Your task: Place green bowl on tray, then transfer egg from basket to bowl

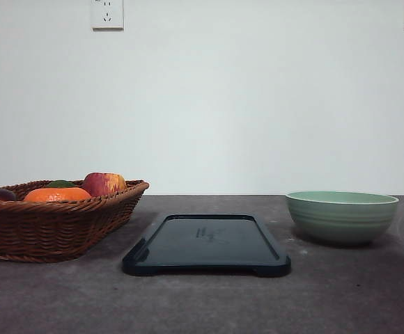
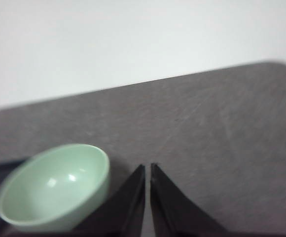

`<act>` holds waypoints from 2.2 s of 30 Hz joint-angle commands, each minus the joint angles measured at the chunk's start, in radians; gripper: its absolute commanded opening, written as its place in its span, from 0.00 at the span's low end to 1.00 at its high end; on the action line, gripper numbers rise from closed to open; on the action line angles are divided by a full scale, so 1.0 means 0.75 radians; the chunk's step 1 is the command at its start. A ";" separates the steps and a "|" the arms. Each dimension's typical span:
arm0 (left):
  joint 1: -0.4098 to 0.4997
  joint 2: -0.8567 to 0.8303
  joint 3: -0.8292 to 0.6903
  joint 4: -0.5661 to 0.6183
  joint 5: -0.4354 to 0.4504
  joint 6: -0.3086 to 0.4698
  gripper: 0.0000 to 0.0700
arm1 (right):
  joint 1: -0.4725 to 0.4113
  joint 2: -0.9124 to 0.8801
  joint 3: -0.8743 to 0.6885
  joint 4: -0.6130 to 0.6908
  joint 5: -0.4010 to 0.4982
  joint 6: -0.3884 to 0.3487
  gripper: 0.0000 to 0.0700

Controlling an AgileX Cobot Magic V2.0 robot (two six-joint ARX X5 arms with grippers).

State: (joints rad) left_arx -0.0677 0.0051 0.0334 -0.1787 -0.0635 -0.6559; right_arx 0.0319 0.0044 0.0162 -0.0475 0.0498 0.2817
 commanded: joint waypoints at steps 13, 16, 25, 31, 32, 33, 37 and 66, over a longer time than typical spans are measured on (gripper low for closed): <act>0.001 0.001 0.093 0.503 0.095 0.161 0.00 | 0.002 0.009 0.091 0.249 -0.165 0.249 0.01; 0.001 0.024 0.193 0.378 0.095 0.212 0.00 | 0.002 0.049 0.186 0.200 -0.184 0.199 0.01; 0.001 0.269 0.580 -0.027 0.096 0.300 0.00 | 0.002 0.321 0.550 -0.086 -0.257 0.066 0.01; 0.001 0.505 0.813 -0.266 0.096 0.384 0.00 | 0.005 0.543 0.722 -0.241 -0.295 -0.010 0.01; 0.000 0.543 0.845 -0.304 0.098 0.401 0.00 | 0.006 0.581 0.746 -0.271 -0.316 -0.014 0.01; 0.001 0.581 0.877 -0.341 0.104 0.421 0.00 | 0.006 0.614 0.765 -0.296 -0.333 -0.014 0.01; 0.000 0.736 1.001 -0.487 0.148 0.489 0.00 | 0.007 0.757 0.835 -0.397 -0.430 -0.017 0.01; 0.001 1.152 1.220 -0.783 0.500 0.644 0.46 | 0.007 1.143 1.066 -0.829 -0.519 -0.207 0.52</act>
State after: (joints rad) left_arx -0.0677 0.8646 0.9279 -0.7769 0.3061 -0.1886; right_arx 0.0338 0.8478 0.7929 -0.6777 -0.3397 0.0997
